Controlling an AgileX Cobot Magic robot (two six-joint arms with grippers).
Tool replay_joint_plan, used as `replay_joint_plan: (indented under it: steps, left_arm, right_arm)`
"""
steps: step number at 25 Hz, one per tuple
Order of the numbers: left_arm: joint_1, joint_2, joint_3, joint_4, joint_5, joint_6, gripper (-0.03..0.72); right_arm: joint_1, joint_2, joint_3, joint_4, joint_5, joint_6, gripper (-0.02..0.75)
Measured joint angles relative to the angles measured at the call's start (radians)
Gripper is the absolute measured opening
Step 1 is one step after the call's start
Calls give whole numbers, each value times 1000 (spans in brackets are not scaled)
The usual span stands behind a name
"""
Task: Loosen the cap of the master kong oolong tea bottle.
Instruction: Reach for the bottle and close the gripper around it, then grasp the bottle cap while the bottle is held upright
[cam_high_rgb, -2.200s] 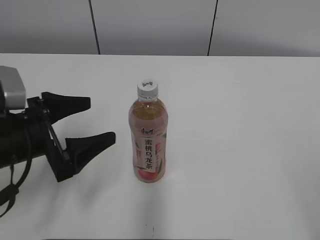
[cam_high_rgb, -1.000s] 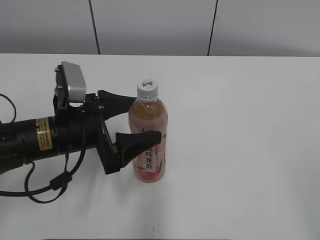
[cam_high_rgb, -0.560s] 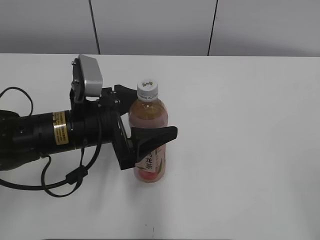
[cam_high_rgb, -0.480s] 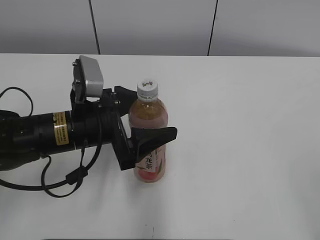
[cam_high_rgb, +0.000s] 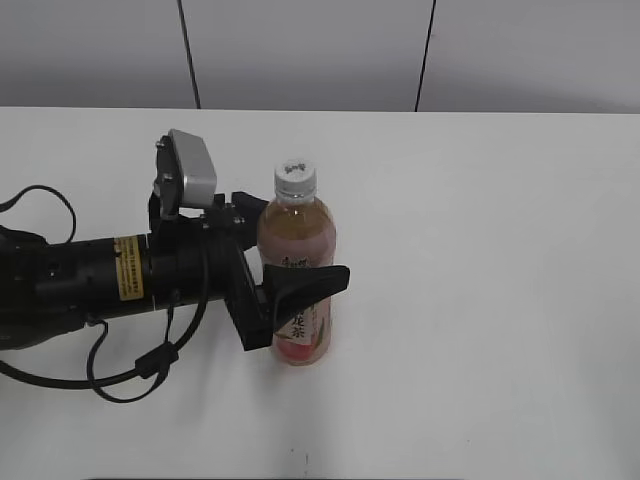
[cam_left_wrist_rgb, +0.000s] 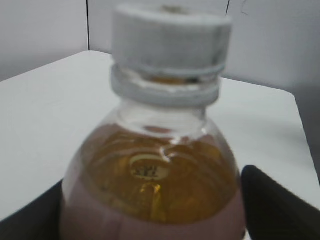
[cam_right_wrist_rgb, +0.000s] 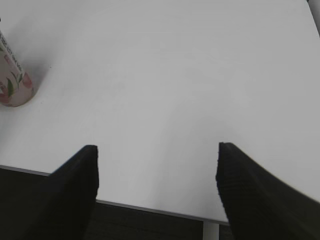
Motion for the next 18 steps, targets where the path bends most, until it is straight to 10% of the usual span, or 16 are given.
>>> replay_joint_plan:
  steps: [18]
  left_arm:
    - [0, 16, 0, -27, -22, 0, 458]
  right_arm:
    - [0, 0, 0, 0, 0, 0, 554]
